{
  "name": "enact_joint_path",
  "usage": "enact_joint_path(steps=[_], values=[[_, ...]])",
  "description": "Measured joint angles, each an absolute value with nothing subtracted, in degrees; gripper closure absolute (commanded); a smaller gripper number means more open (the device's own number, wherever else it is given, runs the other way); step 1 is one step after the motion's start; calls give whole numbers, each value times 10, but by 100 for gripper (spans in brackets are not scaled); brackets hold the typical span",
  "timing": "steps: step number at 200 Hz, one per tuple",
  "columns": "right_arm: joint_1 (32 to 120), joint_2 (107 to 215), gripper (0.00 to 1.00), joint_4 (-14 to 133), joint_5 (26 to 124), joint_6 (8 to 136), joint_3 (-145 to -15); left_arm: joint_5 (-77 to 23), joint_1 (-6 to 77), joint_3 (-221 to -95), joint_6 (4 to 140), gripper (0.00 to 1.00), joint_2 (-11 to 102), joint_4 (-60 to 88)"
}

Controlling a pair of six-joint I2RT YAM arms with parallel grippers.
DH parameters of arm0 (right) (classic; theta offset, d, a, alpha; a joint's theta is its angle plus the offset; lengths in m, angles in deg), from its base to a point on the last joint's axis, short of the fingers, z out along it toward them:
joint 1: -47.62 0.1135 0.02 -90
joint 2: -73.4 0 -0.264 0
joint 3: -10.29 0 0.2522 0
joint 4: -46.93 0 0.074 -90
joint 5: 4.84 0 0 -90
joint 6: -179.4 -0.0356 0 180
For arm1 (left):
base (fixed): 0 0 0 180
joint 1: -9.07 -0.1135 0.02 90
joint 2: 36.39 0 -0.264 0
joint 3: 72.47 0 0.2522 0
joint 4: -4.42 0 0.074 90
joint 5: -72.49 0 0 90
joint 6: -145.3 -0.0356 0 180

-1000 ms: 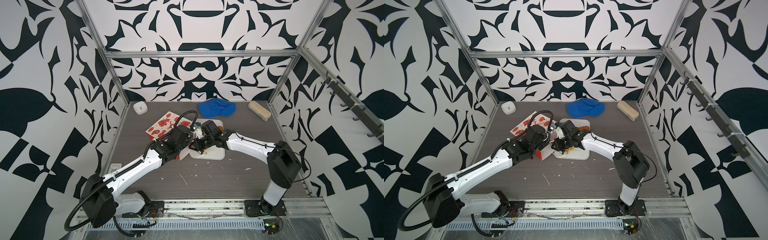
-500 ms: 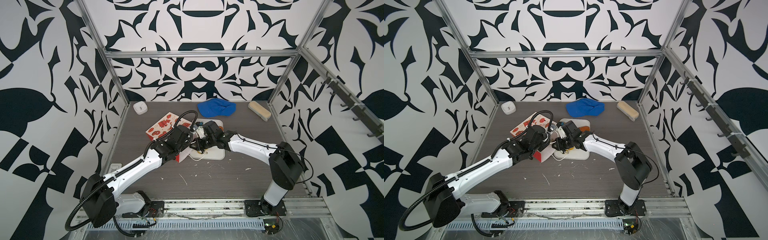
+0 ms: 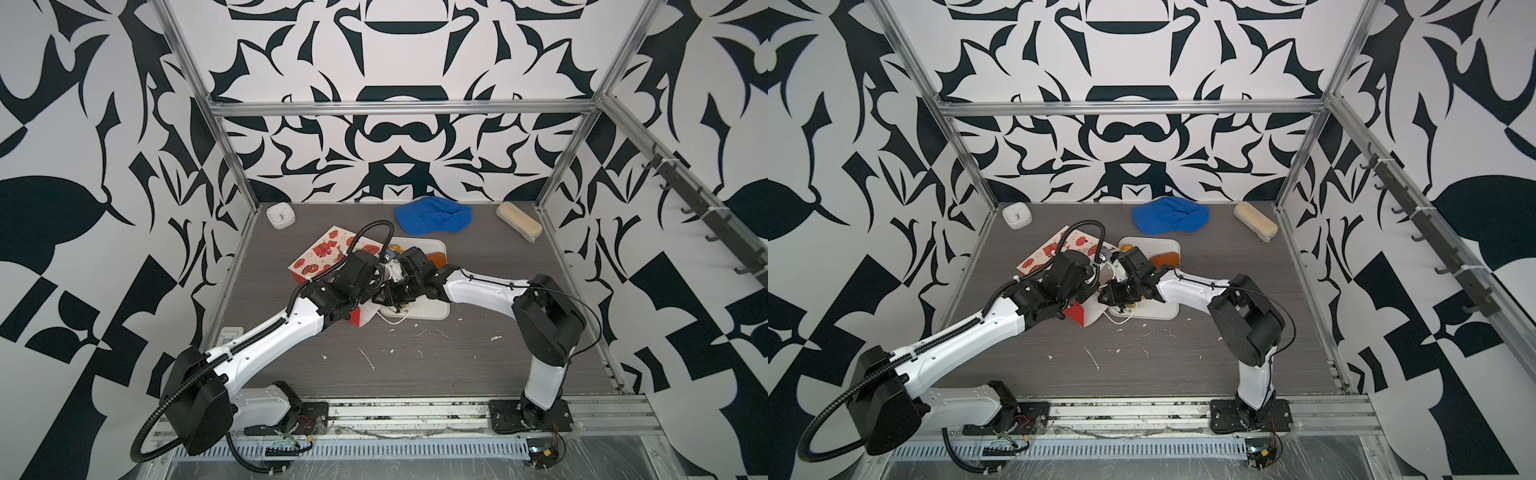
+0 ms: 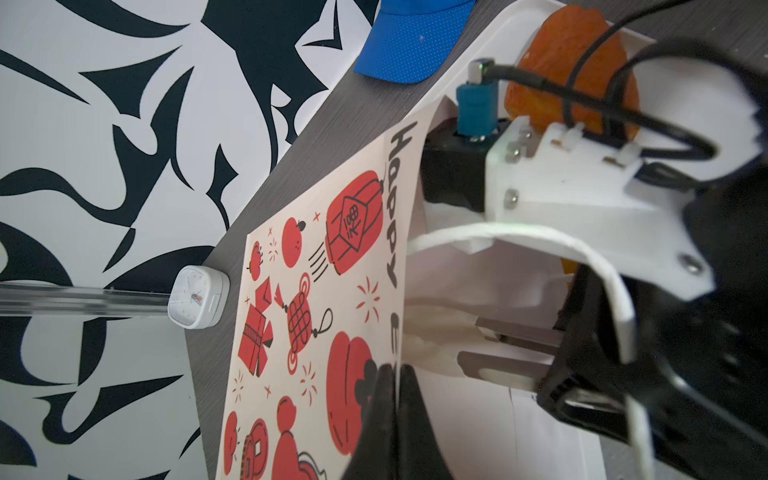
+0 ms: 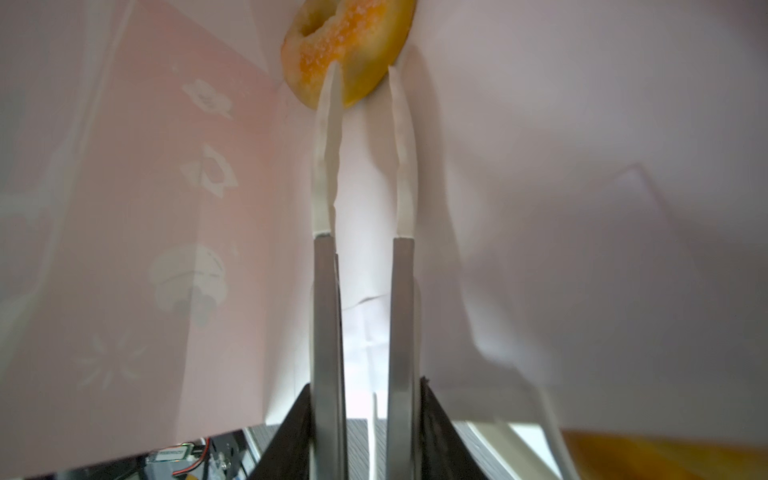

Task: Take the fake bread out of the paper bag
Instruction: 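Push the open tongs with the right gripper into the bag toward the ring bread, then close the tongs with the right gripper on the ring-shaped bread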

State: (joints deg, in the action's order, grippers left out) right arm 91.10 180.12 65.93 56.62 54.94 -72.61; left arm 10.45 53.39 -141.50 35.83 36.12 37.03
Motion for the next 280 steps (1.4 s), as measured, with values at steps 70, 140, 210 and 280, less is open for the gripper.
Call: enact_joint_path(steps=[70, 140, 210, 280], values=[[911, 1828, 59, 638, 543, 515, -749, 98, 534, -1415, 360, 100, 361, 370], [910, 1871, 64, 644, 533, 503, -793, 95, 533, -1415, 360, 100, 358, 371], [910, 1881, 88, 646, 530, 495, -809, 100, 533, -1410, 361, 100, 338, 373], [910, 1851, 98, 654, 547, 499, -792, 113, 533, -1401, 364, 100, 322, 372]])
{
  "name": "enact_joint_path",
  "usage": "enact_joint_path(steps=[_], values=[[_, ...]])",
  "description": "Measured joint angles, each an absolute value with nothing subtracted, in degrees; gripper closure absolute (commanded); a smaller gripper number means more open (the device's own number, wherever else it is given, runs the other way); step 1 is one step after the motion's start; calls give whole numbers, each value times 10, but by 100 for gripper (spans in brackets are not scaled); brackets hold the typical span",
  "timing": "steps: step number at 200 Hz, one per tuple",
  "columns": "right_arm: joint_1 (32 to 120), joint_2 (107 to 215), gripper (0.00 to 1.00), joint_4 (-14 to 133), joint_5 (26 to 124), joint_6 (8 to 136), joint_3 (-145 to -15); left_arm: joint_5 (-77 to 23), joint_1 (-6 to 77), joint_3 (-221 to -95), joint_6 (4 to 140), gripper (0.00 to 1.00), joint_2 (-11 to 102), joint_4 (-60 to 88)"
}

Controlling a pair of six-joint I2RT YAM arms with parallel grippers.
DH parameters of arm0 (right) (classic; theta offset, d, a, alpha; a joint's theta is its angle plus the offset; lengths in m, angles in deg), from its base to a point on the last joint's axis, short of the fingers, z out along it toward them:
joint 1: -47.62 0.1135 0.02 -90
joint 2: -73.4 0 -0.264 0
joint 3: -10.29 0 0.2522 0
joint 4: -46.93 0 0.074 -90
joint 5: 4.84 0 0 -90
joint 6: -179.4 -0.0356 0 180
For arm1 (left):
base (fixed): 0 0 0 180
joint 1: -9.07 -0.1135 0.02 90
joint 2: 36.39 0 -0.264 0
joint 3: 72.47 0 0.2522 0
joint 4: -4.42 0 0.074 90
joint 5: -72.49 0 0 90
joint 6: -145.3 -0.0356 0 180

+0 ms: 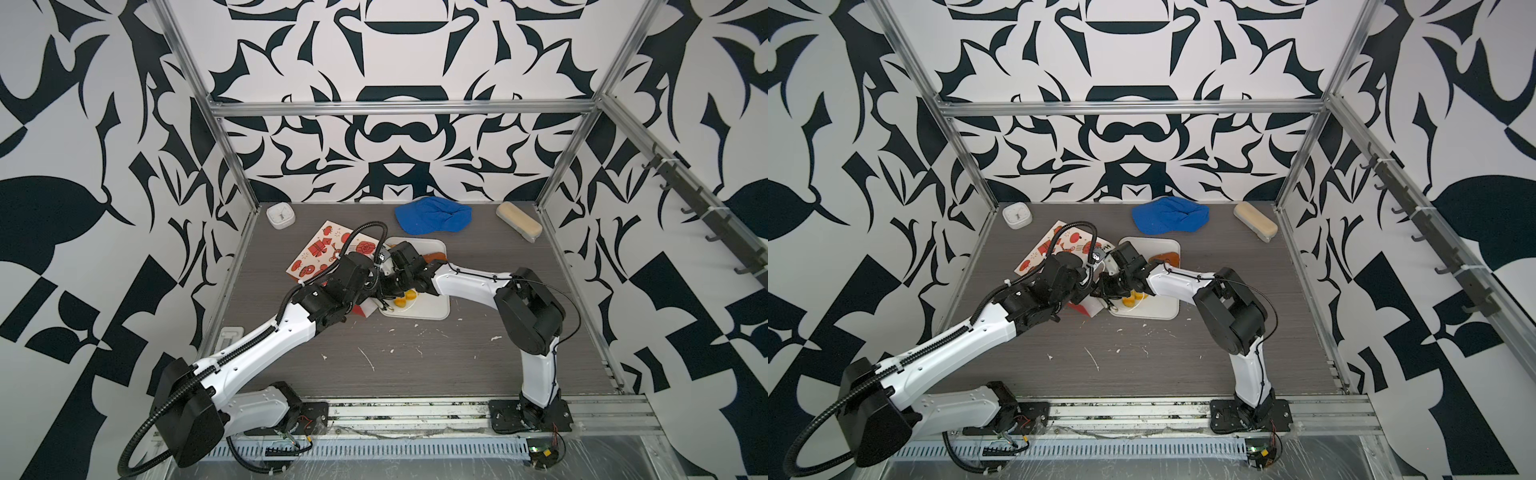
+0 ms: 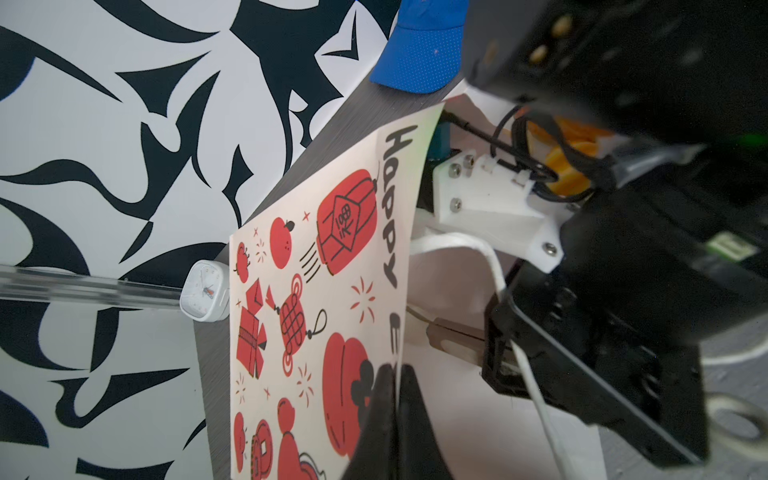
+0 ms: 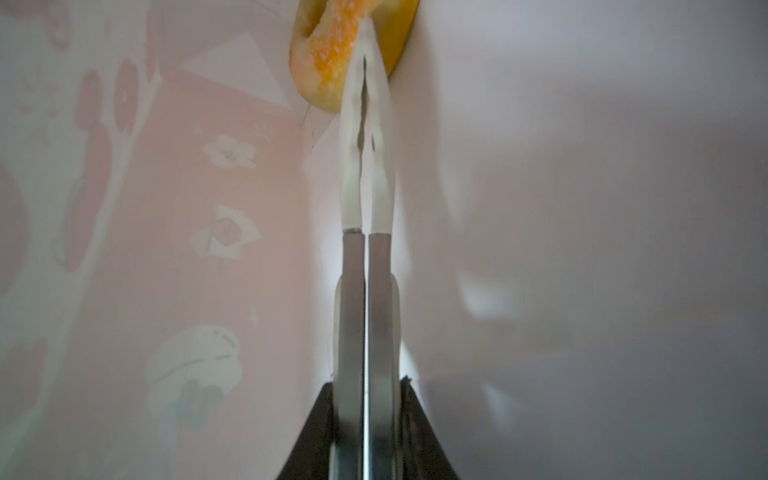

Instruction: Take the fake bread out of the paper bag

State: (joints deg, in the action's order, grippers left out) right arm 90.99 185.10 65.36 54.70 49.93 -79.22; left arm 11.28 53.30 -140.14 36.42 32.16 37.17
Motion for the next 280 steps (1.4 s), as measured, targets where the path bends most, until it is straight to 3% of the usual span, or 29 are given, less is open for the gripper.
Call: enact_joint_path(steps=[138, 227, 280], values=[[881, 1668, 100, 675, 587, 512, -630, 146, 533, -1402, 364, 100, 328, 364], [877, 1603, 100, 702, 577, 520, -603, 176, 528, -1402, 364, 100, 339, 361], [877, 1613, 76, 726, 568, 532, -603, 179, 528, -1402, 364, 100, 340, 365]])
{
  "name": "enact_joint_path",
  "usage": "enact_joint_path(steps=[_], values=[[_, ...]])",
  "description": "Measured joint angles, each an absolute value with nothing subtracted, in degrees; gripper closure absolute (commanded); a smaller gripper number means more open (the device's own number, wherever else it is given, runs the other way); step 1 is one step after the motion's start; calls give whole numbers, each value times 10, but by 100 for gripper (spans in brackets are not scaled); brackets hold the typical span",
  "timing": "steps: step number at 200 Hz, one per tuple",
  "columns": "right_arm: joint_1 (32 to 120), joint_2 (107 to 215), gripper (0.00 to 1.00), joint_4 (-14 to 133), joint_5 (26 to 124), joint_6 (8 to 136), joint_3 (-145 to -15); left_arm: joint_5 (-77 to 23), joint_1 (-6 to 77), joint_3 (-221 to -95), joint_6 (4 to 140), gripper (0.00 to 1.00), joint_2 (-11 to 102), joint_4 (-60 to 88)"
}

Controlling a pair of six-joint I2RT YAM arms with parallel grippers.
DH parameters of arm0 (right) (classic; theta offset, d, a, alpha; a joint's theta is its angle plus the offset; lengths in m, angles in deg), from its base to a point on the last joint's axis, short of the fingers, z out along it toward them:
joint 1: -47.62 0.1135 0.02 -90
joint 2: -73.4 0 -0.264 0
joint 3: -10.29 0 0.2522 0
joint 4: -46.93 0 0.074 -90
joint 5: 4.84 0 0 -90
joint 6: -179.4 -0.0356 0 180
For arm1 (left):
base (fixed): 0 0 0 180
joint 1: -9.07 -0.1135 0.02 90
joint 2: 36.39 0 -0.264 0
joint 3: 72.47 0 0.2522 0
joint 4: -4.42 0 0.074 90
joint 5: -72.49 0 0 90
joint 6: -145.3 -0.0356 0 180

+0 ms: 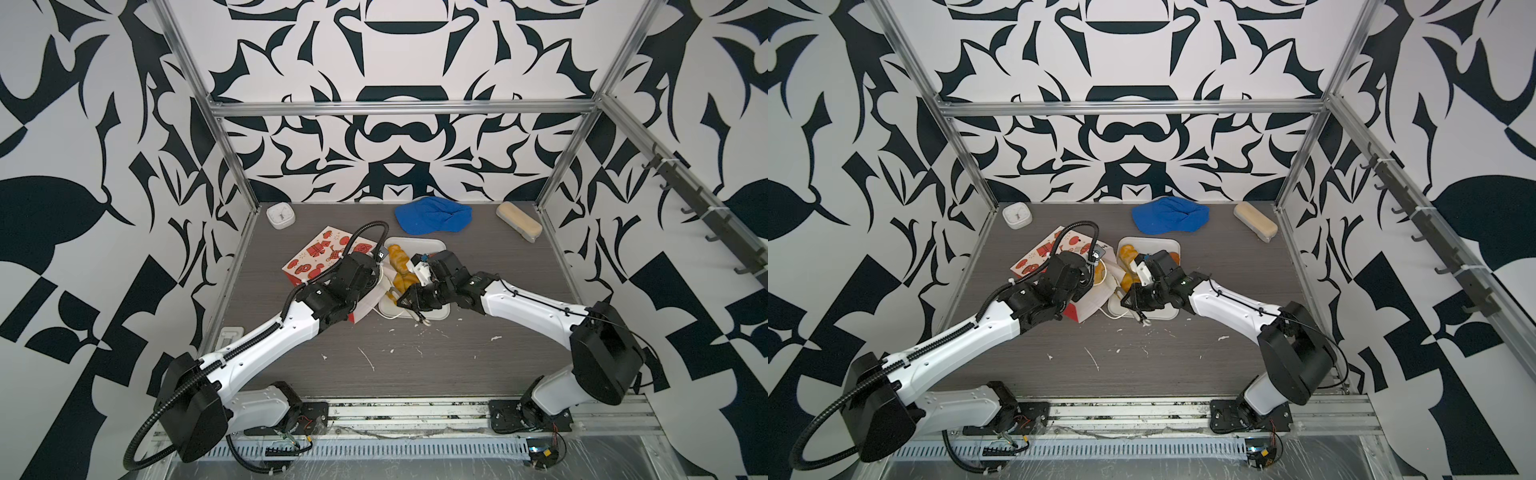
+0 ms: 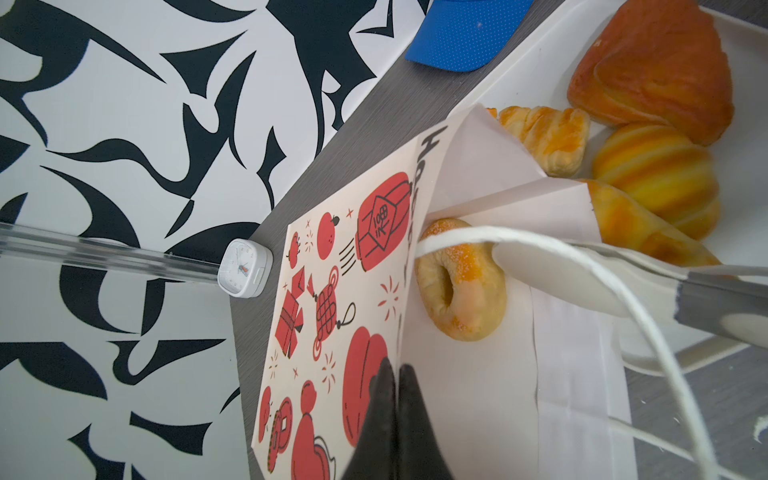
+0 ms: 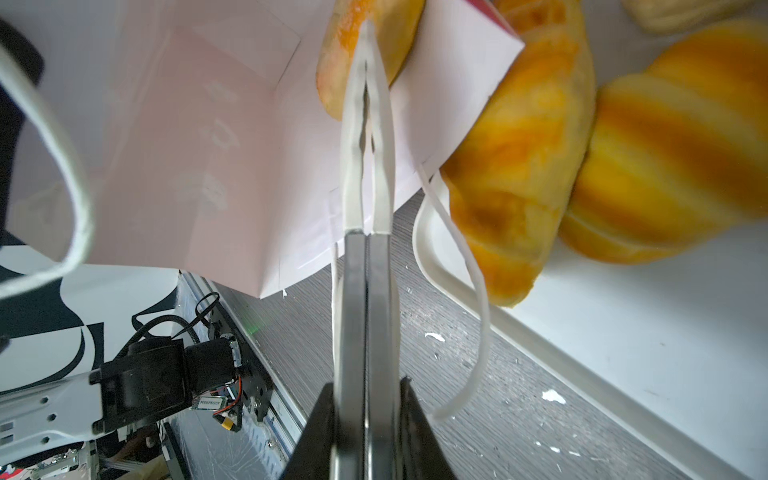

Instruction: Take the fake bread out of the paper bag

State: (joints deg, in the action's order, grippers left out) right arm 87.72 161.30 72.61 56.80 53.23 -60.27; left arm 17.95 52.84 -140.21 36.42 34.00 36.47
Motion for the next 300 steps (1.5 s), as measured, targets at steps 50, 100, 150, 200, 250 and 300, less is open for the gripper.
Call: enact_joint_path(steps=[50, 100, 150, 200, 250, 300], values=[[877, 1651, 70, 744, 565, 551, -658, 196, 519, -1402, 376, 100, 342, 365], [877, 1698, 65, 744, 554, 557, -709, 208, 506, -1402, 387, 100, 339, 366], [877, 1745, 62, 746, 537, 558, -741, 212, 487, -1402, 395, 100, 338, 372], [877, 1759, 59, 747, 532, 563, -763, 216, 484, -1402, 401, 100, 345, 373], [877, 1759, 59, 747, 533, 564, -766, 219, 481, -1402, 403, 100, 350, 374], [864, 1746, 59, 750, 539, 564, -762, 223, 479, -1402, 404, 100, 352, 374]])
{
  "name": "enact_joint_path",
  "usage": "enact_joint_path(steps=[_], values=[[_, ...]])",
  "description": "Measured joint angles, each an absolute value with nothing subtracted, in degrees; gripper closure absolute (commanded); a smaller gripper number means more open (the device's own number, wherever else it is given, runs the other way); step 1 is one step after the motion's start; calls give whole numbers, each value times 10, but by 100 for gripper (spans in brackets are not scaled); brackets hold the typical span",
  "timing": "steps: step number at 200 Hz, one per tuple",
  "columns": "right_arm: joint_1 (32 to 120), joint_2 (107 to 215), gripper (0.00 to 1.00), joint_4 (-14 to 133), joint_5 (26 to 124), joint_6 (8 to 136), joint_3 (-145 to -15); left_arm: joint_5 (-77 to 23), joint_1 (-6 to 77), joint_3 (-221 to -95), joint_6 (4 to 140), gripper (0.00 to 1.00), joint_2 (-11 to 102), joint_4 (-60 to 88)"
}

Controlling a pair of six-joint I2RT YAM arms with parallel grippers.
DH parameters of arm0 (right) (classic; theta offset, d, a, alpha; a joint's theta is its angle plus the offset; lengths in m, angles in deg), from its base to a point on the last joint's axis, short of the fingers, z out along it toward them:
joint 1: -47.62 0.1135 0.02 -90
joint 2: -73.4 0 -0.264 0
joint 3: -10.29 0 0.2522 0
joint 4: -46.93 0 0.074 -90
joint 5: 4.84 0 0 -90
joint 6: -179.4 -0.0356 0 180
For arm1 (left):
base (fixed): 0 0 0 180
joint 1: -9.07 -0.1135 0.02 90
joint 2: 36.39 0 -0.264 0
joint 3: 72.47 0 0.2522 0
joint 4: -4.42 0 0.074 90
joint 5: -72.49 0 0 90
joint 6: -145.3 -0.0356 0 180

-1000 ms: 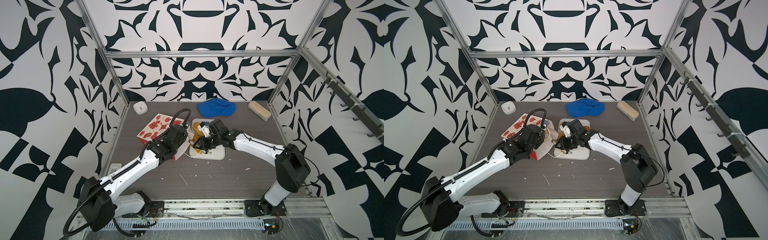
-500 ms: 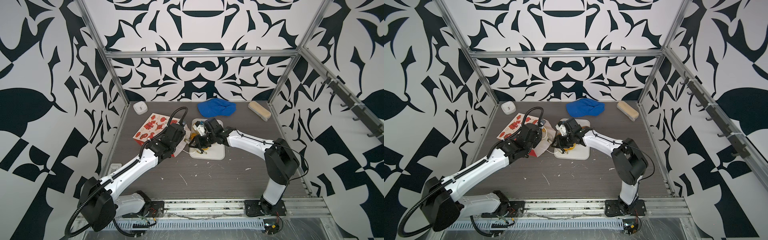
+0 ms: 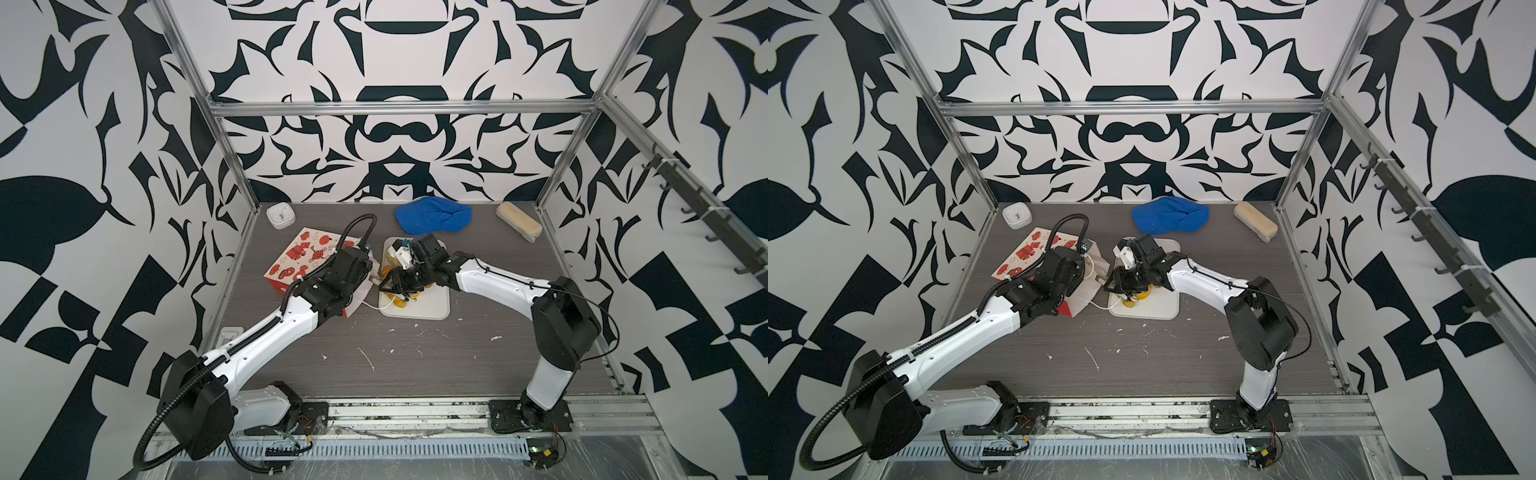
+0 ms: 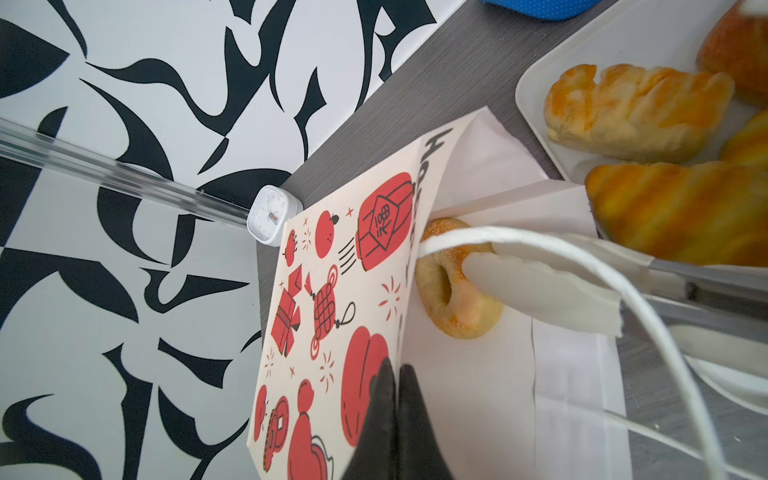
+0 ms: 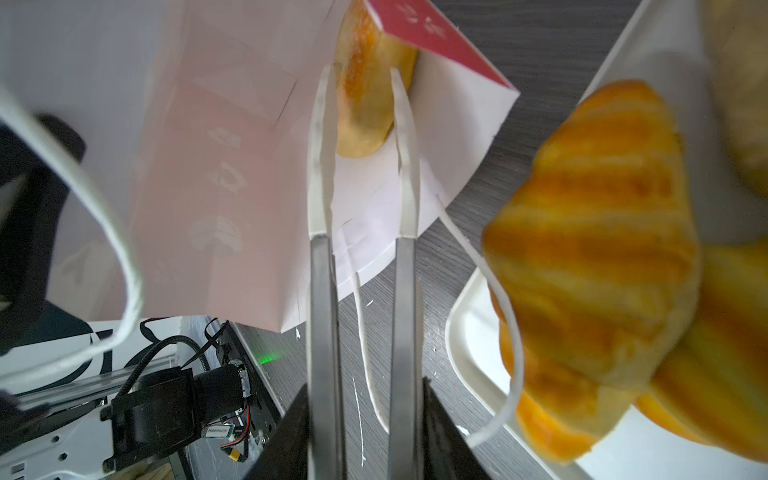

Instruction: Take the fake bread out of the paper bag

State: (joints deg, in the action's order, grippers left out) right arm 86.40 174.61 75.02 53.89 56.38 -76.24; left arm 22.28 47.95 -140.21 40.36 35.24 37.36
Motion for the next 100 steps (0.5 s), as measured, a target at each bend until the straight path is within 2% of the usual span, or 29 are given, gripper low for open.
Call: enact_joint_path(steps=[40, 100], values=[[852, 1717, 59, 750, 541, 564, -757, 223, 479, -1402, 404, 100, 353, 373], [849, 1735, 59, 750, 526, 559, -755, 222, 478, -1402, 404, 100, 353, 374]])
